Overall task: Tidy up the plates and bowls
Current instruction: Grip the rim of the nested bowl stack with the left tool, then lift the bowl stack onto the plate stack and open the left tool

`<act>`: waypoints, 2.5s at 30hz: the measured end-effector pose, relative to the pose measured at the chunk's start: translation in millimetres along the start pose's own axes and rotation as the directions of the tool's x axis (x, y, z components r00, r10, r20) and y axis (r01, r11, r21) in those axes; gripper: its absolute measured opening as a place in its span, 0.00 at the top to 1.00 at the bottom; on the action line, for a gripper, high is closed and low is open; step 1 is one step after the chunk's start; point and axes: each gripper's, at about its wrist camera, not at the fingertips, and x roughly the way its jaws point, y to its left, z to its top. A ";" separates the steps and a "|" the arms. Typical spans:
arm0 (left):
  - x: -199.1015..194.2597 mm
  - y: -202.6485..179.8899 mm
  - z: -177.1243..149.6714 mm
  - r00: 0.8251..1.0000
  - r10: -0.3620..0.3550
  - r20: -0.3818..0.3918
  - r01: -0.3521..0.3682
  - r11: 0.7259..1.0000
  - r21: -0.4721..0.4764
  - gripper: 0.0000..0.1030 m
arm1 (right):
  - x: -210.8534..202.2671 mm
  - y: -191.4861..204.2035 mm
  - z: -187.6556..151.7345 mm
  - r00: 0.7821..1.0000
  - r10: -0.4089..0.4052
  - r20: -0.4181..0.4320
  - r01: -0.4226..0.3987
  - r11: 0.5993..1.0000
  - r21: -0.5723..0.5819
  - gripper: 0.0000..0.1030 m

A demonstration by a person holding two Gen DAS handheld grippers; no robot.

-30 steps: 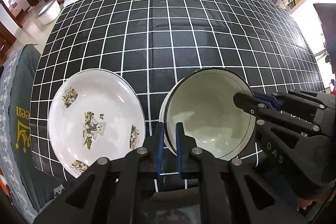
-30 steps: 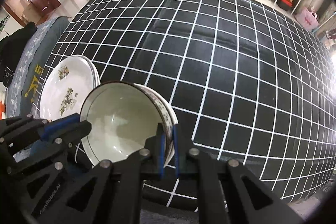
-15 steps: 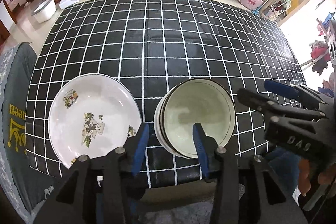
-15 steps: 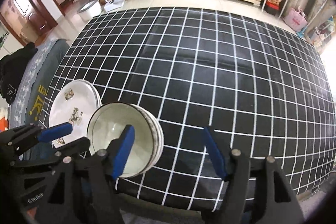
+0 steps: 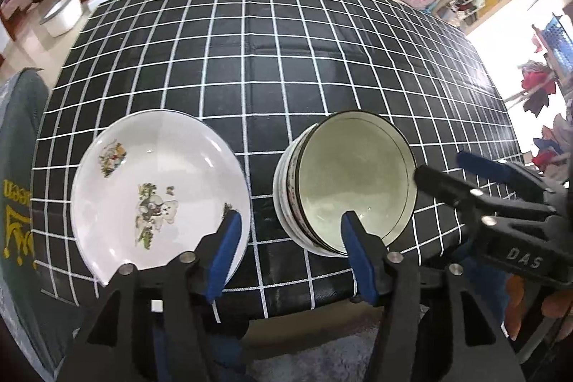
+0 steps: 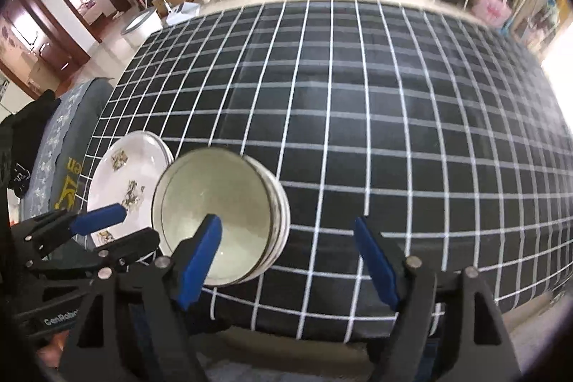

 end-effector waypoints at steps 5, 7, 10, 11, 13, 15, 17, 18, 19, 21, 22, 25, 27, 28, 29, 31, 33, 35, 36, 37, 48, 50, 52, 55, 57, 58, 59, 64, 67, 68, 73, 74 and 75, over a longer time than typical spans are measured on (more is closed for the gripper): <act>11.2 7.5 1.4 0.999 -0.047 -0.012 0.047 0.999 0.013 0.39 | 18.0 -11.2 -6.2 0.998 0.033 -0.048 -0.029 0.995 0.099 0.22; 15.2 7.4 2.1 0.997 -0.068 -0.022 0.068 0.997 0.026 0.39 | 22.3 -13.7 -8.5 0.998 0.038 -0.056 -0.030 0.991 0.132 0.22; 22.4 7.0 4.0 0.994 -0.108 -0.030 0.110 0.992 0.058 0.39 | 26.2 -16.5 -10.6 0.998 0.041 -0.055 -0.032 0.986 0.162 0.22; 24.2 6.7 4.8 0.992 -0.121 -0.031 0.123 0.990 0.072 0.39 | 26.8 -17.8 -11.5 0.998 0.044 -0.055 -0.034 0.984 0.176 0.22; 28.5 5.7 7.2 0.989 -0.144 -0.034 0.147 0.984 0.098 0.39 | 28.3 -18.6 -11.4 0.997 0.058 -0.055 -0.046 0.980 0.196 0.22; 33.0 7.0 9.7 0.986 -0.164 -0.040 0.167 0.979 0.114 0.39 | 28.2 -20.9 -11.7 0.997 0.057 -0.048 -0.046 0.977 0.209 0.22; 39.0 9.4 13.2 0.982 -0.182 -0.055 0.188 0.974 0.127 0.39 | 29.4 -22.3 -12.0 0.997 0.058 -0.042 -0.047 0.975 0.217 0.23; 42.2 9.6 14.9 0.980 -0.186 -0.066 0.193 0.972 0.135 0.39 | 30.7 -22.6 -12.3 0.997 0.062 -0.042 -0.051 0.974 0.221 0.23; 45.2 10.8 17.0 0.980 -0.185 -0.070 0.194 0.971 0.140 0.39 | 32.9 -23.8 -12.7 0.997 0.069 -0.045 -0.057 0.972 0.228 0.23; 48.9 10.5 20.0 0.978 -0.191 -0.080 0.201 0.968 0.152 0.39 | 38.0 -25.9 -11.3 0.995 0.085 -0.051 -0.070 0.968 0.240 0.23; 50.4 10.8 20.6 0.978 -0.191 -0.085 0.203 0.966 0.158 0.39 | 40.0 -26.9 -11.2 0.994 0.092 -0.054 -0.076 0.967 0.244 0.23; 58.8 10.8 25.5 0.976 -0.192 -0.101 0.208 0.961 0.183 0.39 | 46.4 -28.0 -11.0 0.991 0.120 -0.057 -0.101 0.959 0.264 0.29; 62.3 13.9 28.0 0.974 -0.195 -0.112 0.214 0.957 0.196 0.39 | 49.4 -29.1 -12.4 0.992 0.114 -0.062 -0.094 0.959 0.267 0.33; 64.5 14.4 28.5 0.973 -0.196 -0.120 0.217 0.955 0.202 0.39 | 51.1 -30.4 -13.1 0.990 0.125 -0.067 -0.102 0.956 0.274 0.35; 67.2 14.5 28.7 0.972 -0.197 -0.127 0.220 0.953 0.208 0.40 | 53.7 -32.3 -14.2 0.987 0.140 -0.081 -0.111 0.952 0.285 0.41; 71.2 11.7 28.9 0.972 -0.193 -0.137 0.220 0.951 0.218 0.41 | 54.1 -34.4 -16.2 0.983 0.168 -0.077 -0.138 0.944 0.299 0.44; 70.8 10.7 26.3 0.973 -0.187 -0.135 0.214 0.949 0.231 0.42 | 53.4 -29.9 -15.6 0.984 0.168 -0.068 -0.141 0.945 0.294 0.45; 72.6 12.2 25.5 0.974 -0.180 -0.139 0.209 0.949 0.235 0.47 | 56.1 -31.5 -16.5 0.976 0.205 -0.072 -0.173 0.934 0.312 0.46; 75.2 14.2 25.6 0.973 -0.175 -0.148 0.206 0.952 0.228 0.51 | 58.1 -33.4 -17.8 0.970 0.233 -0.072 -0.198 0.923 0.329 0.46; 76.1 16.8 24.3 0.974 -0.170 -0.151 0.201 0.953 0.224 0.52 | 59.3 -34.8 -18.4 0.966 0.250 -0.068 -0.213 0.916 0.340 0.46; 82.1 9.6 22.7 0.984 -0.119 -0.135 0.145 0.967 0.209 0.56 | 52.0 -37.4 -23.9 0.969 0.237 -0.065 -0.198 0.909 0.368 0.48; 82.3 7.9 21.4 0.983 -0.117 -0.142 0.145 0.967 0.210 0.56 | 52.9 -36.0 -22.3 0.970 0.233 -0.068 -0.191 0.905 0.381 0.49; 81.1 7.1 21.0 0.982 -0.118 -0.150 0.148 0.967 0.205 0.56 | 50.5 -33.4 -23.8 0.973 0.221 -0.066 -0.182 0.911 0.369 0.49; 78.7 1.3 18.3 0.983 -0.111 -0.143 0.140 0.968 0.208 0.56 | 49.5 -30.1 -20.4 0.970 0.235 -0.070 -0.189 0.898 0.397 0.51; 71.7 2.8 18.4 0.985 -0.110 -0.135 0.137 0.969 0.205 0.56 | 43.5 -26.3 -17.3 0.970 0.232 -0.069 -0.188 0.901 0.391 0.51; 67.5 2.7 18.8 0.986 -0.111 -0.127 0.136 0.970 0.202 0.56 | 39.5 -22.7 -14.7 0.972 0.226 -0.068 -0.185 0.907 0.378 0.51; 62.6 2.9 19.6 0.987 -0.113 -0.119 0.135 0.971 0.198 0.56 | 37.3 -19.2 -11.5 0.972 0.224 -0.070 -0.184 0.910 0.371 0.51; 33.3 16.1 25.3 0.993 -0.103 -0.065 0.113 0.980 0.166 0.56 | 24.9 1.9 5.2 0.968 0.242 -0.067 -0.205 0.915 0.349 0.52; 17.1 27.5 29.5 0.995 -0.094 -0.033 0.098 0.985 0.145 0.56 | 18.3 21.0 19.2 0.968 0.241 -0.068 -0.209 0.927 0.312 0.52; 11.1 33.6 31.1 0.995 -0.094 -0.022 0.096 0.987 0.132 0.56 | 17.2 29.5 25.2 0.968 0.242 -0.071 -0.211 0.930 0.302 0.52; -9.7 71.8 35.6 0.997 -0.069 0.027 0.067 0.997 0.048 0.56 | 26.8 68.5 46.8 0.960 0.261 -0.099 -0.234 0.946 0.226 0.54; -11.6 82.0 35.4 0.997 -0.066 0.032 0.065 0.998 0.027 0.56 | 30.9 77.8 50.7 0.959 0.263 -0.106 -0.237 0.949 0.207 0.54; -12.5 91.4 35.9 0.997 -0.064 0.033 0.063 0.998 0.008 0.56 | 34.3 84.9 53.1 0.958 0.266 -0.111 -0.241 0.951 0.195 0.55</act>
